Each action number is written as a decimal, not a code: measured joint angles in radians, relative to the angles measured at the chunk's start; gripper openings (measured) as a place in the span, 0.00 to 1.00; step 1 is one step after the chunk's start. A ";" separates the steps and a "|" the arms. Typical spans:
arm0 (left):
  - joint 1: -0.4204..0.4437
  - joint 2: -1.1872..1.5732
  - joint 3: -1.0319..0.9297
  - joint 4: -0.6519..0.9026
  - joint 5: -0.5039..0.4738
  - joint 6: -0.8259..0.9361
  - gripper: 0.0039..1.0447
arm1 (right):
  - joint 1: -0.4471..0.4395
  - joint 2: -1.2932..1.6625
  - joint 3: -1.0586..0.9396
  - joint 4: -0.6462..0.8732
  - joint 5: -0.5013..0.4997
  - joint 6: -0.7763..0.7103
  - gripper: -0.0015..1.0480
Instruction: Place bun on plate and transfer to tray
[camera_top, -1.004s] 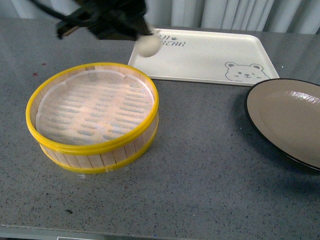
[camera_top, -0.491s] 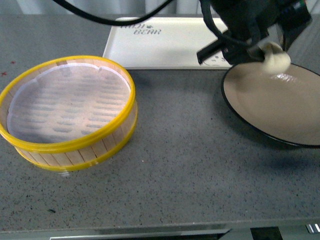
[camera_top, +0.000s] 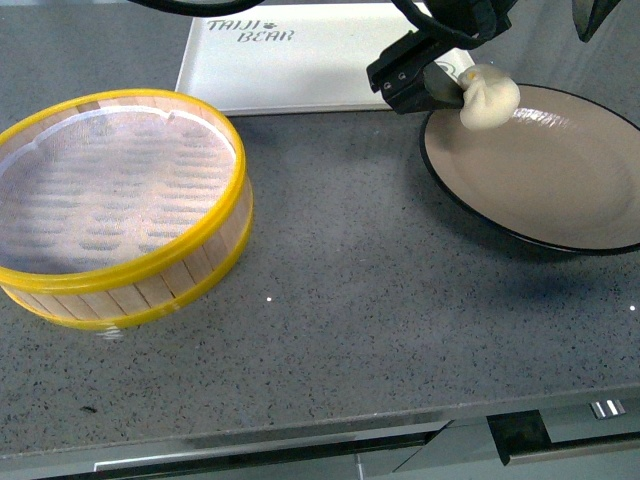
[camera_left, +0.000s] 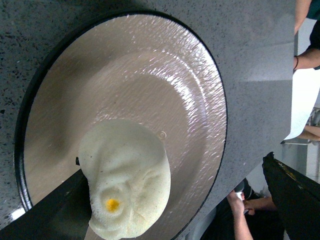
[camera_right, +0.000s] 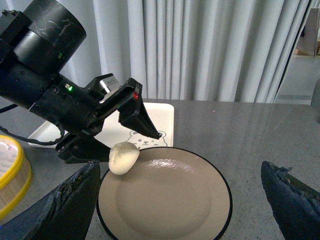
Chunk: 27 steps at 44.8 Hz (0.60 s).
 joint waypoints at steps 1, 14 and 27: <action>-0.002 0.000 0.000 -0.005 0.000 0.004 0.94 | 0.000 0.000 0.000 0.000 0.000 0.000 0.91; -0.013 -0.002 0.004 -0.032 -0.002 0.068 0.94 | 0.000 0.000 0.000 0.000 0.000 0.000 0.91; -0.016 -0.002 0.023 -0.047 -0.009 0.106 0.94 | 0.000 0.000 0.000 0.000 0.000 0.000 0.91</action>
